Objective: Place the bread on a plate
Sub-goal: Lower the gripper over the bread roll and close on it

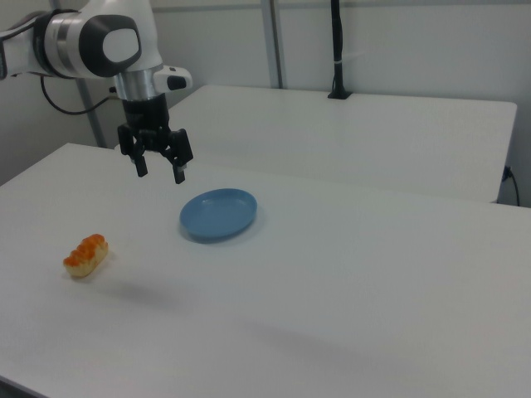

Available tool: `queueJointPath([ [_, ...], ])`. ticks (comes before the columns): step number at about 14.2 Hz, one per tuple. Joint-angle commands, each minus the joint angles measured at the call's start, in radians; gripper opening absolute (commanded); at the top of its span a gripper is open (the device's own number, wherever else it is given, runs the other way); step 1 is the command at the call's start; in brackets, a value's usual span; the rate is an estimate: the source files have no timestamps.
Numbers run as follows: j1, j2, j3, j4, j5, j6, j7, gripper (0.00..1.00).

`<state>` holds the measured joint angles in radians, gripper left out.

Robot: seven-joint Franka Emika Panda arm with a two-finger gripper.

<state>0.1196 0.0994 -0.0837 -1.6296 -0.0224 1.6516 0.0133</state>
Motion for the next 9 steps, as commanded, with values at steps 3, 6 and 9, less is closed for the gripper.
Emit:
queueJointPath([
  [3, 0.167, 0.046, -0.083, -0.022, 0.015, -0.006, 0.002, 1.0],
  [6, 0.279, 0.056, -0.1, -0.065, 0.053, 0.045, 0.008, 1.0],
  [9, 0.386, 0.086, -0.107, -0.099, 0.062, 0.111, 0.057, 1.0],
])
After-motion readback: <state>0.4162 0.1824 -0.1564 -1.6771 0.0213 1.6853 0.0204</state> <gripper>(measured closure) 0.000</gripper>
